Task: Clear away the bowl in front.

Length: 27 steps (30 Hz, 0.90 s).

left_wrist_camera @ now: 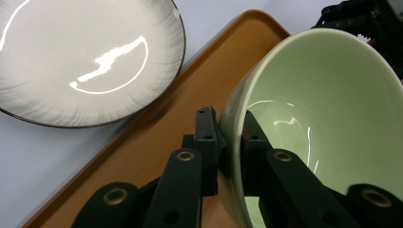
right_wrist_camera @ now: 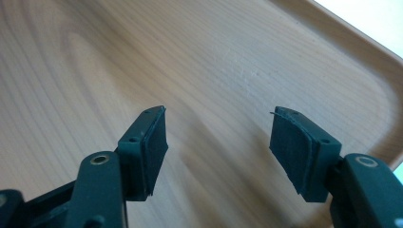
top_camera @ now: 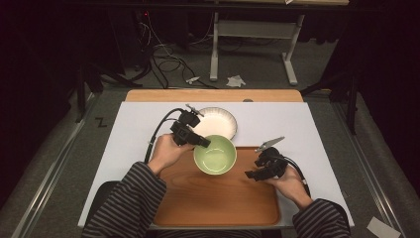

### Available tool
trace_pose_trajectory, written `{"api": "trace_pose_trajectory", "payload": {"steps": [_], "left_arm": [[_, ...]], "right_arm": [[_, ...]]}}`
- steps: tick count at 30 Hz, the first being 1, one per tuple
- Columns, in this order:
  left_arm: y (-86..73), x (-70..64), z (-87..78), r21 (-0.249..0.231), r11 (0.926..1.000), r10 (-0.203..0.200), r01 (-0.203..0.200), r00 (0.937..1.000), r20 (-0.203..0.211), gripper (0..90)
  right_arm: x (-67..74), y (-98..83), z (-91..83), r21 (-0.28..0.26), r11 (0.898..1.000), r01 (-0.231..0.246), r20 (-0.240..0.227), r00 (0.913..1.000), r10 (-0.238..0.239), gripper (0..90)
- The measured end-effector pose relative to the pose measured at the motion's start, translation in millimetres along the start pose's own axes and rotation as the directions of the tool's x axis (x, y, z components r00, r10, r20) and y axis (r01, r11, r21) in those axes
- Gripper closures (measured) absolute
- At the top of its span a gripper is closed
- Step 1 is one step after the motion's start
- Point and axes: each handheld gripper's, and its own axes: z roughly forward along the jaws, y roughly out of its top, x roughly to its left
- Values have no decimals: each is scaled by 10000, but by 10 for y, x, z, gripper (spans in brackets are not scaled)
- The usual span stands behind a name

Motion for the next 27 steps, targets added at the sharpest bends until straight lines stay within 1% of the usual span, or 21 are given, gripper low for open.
{"api": "trace_pose_trajectory", "payload": {"steps": [1,2,4,5,7,8,9,14,17,18,20,22,25,27], "left_arm": [[-10,5,-8,32,10000,30,-30,10000,4,821],[-16,6,-10,28,10000,5,-5,10000,10,820],[-48,19,-14,49,10000,-53,53,10000,32,820],[-48,19,-14,49,10000,-53,53,10000,32,820],[-72,24,-10,89,9999,-106,106,9999,41,819],[-101,38,-4,220,9997,-47,46,10000,39,819],[-109,40,2,209,9997,-87,86,10000,31,818],[-156,101,65,430,9990,-147,151,9998,-102,817],[-178,107,94,495,9986,-177,185,9997,-157,816],[-199,118,119,612,9980,-167,178,9997,-196,816],[-210,124,133,669,9976,-173,187,9996,-220,818],[-245,138,175,786,9969,-58,85,9993,-356,817],[-258,148,201,806,9966,-107,141,9991,-418,817],[-270,160,225,838,9963,-137,173,9990,-431,817]], "right_arm": [[-7,1,5,-21,10000,66,-5,10000,-66,389],[2,4,1,28,10000,-96,-18,10000,96,389],[-4,0,-1,-21,10000,37,8,10000,-37,389],[0,1,-4,-24,10000,-9,2,10000,9,389],[-2,-1,-4,-36,10000,58,7,10000,-58,389],[-2,0,-3,-41,10000,60,9,10000,-60,389],[-2,0,-2,-25,10000,57,20,10000,-56,389],[-1,2,-5,-22,10000,-85,7,10000,85,389],[-3,0,-1,-18,10000,41,26,10000,-41,389],[3,2,-1,-8,10000,-28,19,10000,28,389],[4,2,0,-12,10000,-32,14,10000,32,389],[-1,2,-2,-1,10000,-77,-1,10000,77,389],[-1,1,-4,-11,10000,-72,6,10000,72,389],[-4,0,-2,-23,10000,26,1,10000,-26,389]]}}
